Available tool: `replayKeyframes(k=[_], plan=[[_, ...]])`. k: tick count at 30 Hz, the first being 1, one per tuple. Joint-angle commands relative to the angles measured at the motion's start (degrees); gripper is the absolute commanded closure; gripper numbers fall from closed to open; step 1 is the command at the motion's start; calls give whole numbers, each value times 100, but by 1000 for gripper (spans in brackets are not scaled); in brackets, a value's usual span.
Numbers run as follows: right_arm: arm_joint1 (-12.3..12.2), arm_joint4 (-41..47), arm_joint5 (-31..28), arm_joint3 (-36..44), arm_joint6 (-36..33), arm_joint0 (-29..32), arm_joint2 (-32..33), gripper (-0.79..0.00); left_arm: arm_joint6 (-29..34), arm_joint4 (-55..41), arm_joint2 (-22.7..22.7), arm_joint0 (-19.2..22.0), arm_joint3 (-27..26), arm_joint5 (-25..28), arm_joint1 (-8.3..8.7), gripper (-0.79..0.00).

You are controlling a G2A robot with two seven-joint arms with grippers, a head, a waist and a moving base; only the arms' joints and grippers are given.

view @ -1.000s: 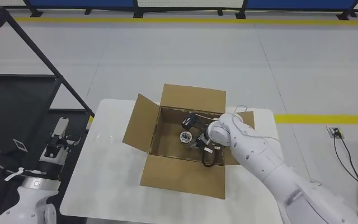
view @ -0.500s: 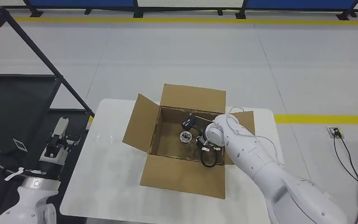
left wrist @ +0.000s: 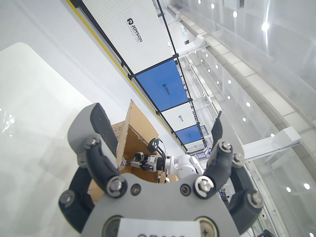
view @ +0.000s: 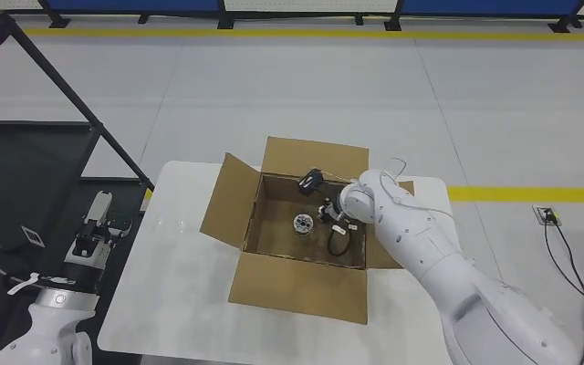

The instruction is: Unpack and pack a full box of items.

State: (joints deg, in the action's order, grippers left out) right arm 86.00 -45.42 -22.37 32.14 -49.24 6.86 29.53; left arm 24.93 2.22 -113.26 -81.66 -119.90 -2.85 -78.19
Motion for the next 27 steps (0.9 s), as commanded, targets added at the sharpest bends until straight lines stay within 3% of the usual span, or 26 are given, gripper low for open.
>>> replayKeyframes(k=[1, 8, 12, 16, 23, 27], plan=[[-145, -67, 107, 450, -176, 52, 151, 0, 0, 0, 0, 0, 0, 0, 0, -785], [-912, -647, 1083, 3045, -1051, 935, 1220, 0, 0, 0, 0, 0, 0, 0, 0, -785], [-1386, -1206, 1565, 4808, -1827, 1855, 2254, 0, 0, 0, 0, 0, 0, 0, 0, -785], [-1716, -1694, 1875, 6237, -2117, 2882, 3340, 0, 0, 0, 0, 0, 0, 0, 0, -785], [-1971, -2727, 3065, 7065, -2225, 4074, 4822, 0, 0, 0, 0, 0, 0, 0, 0, -785], [-2034, -2452, 3005, 7047, -1977, 4501, 5457, 0, 0, 0, 0, 0, 0, 0, 0, -785]])
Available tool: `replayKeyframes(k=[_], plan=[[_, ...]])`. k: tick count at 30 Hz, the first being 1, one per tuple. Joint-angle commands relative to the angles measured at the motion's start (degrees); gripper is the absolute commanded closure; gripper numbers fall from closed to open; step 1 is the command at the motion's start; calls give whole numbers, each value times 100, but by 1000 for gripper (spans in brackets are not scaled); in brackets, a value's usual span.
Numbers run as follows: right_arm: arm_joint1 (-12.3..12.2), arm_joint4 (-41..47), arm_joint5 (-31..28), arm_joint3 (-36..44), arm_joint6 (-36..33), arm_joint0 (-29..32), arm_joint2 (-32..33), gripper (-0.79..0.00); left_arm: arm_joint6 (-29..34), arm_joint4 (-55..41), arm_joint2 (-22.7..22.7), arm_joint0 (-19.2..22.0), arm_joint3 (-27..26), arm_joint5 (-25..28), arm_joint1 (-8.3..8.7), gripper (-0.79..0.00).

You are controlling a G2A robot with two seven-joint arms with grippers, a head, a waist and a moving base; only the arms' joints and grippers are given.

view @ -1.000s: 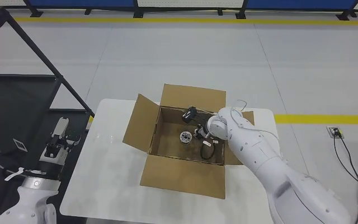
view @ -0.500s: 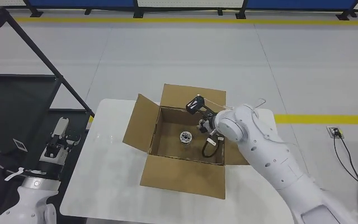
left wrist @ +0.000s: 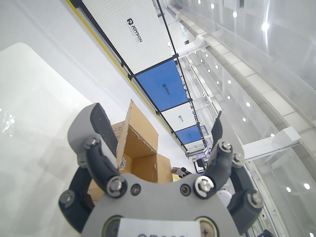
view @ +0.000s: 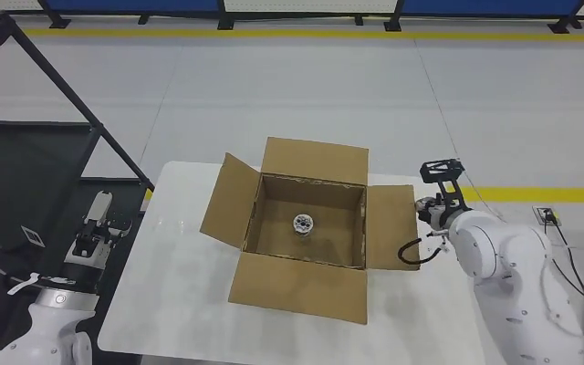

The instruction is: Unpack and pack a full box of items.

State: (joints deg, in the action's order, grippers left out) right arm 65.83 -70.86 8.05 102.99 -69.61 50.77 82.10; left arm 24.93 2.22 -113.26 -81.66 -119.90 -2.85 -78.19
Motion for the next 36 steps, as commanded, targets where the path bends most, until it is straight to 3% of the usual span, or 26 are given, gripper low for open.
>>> replayKeyframes(k=[1, 9, 18, 26, 27, 29, 32, 33, 34, 36], plan=[[-29, 187, -108, -62, 109, 198, 315, 0, 0, 0, 0, 0, 0, 0, 0, -785], [-87, 636, -755, -1062, 171, 237, 612, 0, 0, 0, 0, 0, 0, 0, 0, -785], [-98, 616, -1607, -3004, 628, -392, 255, 0, 0, 0, 0, 0, 0, 0, 0, -785], [-73, 459, -1923, -3926, 836, -846, -114, 0, 0, 0, 0, 0, 0, 0, 0, -785], [-70, 468, -1957, -4005, 861, -886, -142, -28, 0, 0, 0, 0, 0, 0, 0, -785], [-67, 477, -2024, -4160, 906, -961, -191, -175, 0, 0, 0, 0, 0, 0, 0, -785], [-62, 484, -2094, -4353, 941, -1056, -265, -332, 0, 0, 0, 0, 0, 0, 0, -785], [-60, 512, -2122, -4397, 951, -1083, -284, -665, 0, 0, 0, 0, 0, 0, 0, -785], [-60, 526, -2130, -4442, 966, -1108, -293, -785, 0, 0, 0, 0, 0, 0, 0, -785], [-69, 546, -2161, -4510, 1005, -1149, -285, -785, 0, 0, 0, 0, 0, 0, 0, -785]])
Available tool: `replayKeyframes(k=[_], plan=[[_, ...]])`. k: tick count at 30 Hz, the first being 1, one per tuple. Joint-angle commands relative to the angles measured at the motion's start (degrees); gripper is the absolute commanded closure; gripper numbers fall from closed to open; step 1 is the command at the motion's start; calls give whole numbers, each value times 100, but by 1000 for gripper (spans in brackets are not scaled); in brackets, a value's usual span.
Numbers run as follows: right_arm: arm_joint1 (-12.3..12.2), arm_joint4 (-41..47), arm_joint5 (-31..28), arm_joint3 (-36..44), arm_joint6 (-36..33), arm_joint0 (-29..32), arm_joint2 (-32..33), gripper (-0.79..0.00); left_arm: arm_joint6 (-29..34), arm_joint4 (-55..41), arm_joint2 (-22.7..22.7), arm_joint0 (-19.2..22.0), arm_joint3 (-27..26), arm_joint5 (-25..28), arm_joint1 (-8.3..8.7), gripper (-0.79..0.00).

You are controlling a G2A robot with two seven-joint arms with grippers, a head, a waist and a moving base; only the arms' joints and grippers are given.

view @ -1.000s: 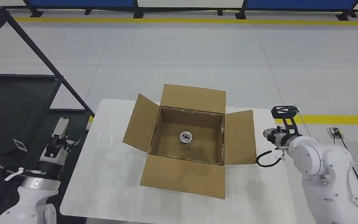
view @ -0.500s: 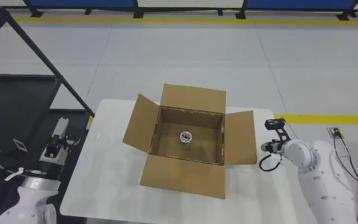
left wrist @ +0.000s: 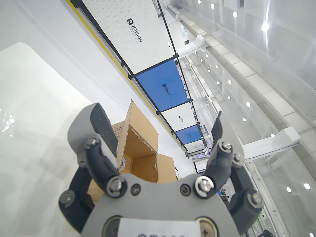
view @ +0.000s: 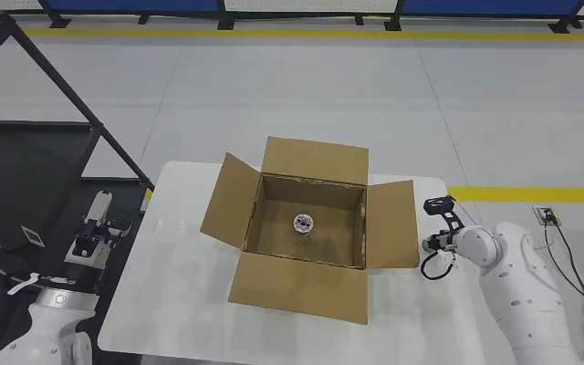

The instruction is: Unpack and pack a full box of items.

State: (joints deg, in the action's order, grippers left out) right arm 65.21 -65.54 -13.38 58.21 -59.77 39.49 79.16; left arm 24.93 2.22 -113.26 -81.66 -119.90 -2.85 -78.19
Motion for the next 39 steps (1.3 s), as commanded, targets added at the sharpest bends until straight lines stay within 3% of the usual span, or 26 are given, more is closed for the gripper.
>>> replayKeyframes(k=[1, 5, 8, 14, 19, 23, 27, 31, 39], plan=[[-12, 27, -32, -46, 33, -31, 19, -785, 0, 0, 0, 0, 0, 0, 0, -785], [-48, 10, 94, 58, 22, -29, 100, -785, 0, 0, 0, 0, 0, 0, 0, -785], [-105, 122, 694, 508, 254, 102, 475, -785, 0, 0, 0, 0, 0, 0, 0, -785], [-225, 127, 1578, 2840, 596, 1057, 1298, -785, 0, 0, 0, 0, 0, 0, 0, -785], [-244, 244, 1192, 4282, 529, 1414, 1213, -785, 0, 0, 0, 0, 0, 0, 0, -785], [-205, 283, 569, 4728, 342, 1131, 405, -785, 0, 0, 0, 0, 0, 0, 0, -785], [-61, 289, 164, 4466, 182, 436, -882, -785, 0, 0, 0, 0, 0, 0, 0, -785], [213, 558, -200, 3572, 82, -524, -2226, -785, 0, 0, 0, 0, 0, 0, 0, -785], [1129, 1284, -294, 937, 300, -2171, -4354, -785, 0, 0, 0, 0, 0, 0, 0, -785]])
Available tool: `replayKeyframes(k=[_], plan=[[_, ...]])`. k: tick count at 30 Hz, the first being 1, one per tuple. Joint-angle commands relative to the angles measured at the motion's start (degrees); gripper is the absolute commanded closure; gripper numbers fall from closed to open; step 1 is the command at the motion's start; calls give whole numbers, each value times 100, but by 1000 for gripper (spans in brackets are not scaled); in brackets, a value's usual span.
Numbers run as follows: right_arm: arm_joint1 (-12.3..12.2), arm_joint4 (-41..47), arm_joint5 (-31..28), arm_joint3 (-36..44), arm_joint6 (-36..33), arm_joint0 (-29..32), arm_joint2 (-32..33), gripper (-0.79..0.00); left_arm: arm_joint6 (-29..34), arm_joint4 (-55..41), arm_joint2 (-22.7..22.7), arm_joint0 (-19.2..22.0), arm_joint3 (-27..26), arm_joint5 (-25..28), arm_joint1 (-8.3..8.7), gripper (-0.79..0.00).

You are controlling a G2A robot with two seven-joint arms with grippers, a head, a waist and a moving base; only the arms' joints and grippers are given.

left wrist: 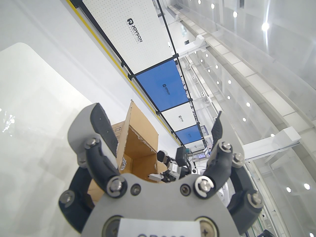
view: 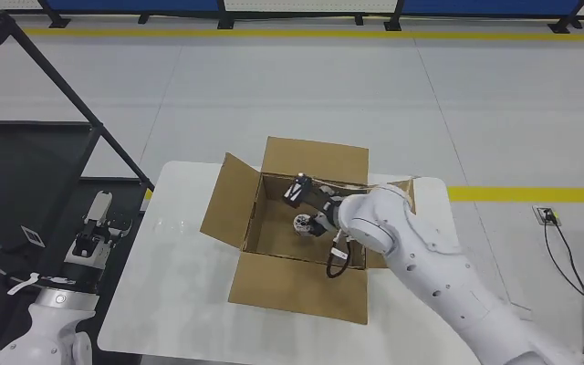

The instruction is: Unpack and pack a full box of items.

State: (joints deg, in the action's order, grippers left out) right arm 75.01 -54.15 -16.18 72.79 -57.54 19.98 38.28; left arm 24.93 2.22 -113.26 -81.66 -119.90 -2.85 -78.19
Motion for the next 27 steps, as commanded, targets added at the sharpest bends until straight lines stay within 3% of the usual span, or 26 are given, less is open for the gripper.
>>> replayKeyframes(k=[1, 9, 16, 18, 20, 25, 27], plan=[[277, 274, -27, -849, 200, -349, -427, -785, 0, 0, 0, 0, 0, 0, 0, -785], [1231, 644, -128, -3169, 912, -945, -1345, -785, 0, 0, 0, 0, 0, 0, 0, -785], [1800, 737, -257, -4376, 1479, -1093, -1577, -785, 0, 0, 0, 0, 0, 0, 0, -785], [1927, 722, -235, -4611, 1567, -1109, -1618, -616, 0, 0, 0, 0, 0, 0, 0, -785], [2041, 725, -229, -4824, 1630, -1120, -1641, -385, 0, 0, 0, 0, 0, 0, 0, -785], [2256, 803, -336, -5313, 1774, -1182, -1621, -246, 0, 0, 0, 0, 0, 0, 0, -785], [2317, 821, -378, -5461, 1865, -1210, -1602, 0, 0, 0, 0, 0, 0, 0, 0, -785]])
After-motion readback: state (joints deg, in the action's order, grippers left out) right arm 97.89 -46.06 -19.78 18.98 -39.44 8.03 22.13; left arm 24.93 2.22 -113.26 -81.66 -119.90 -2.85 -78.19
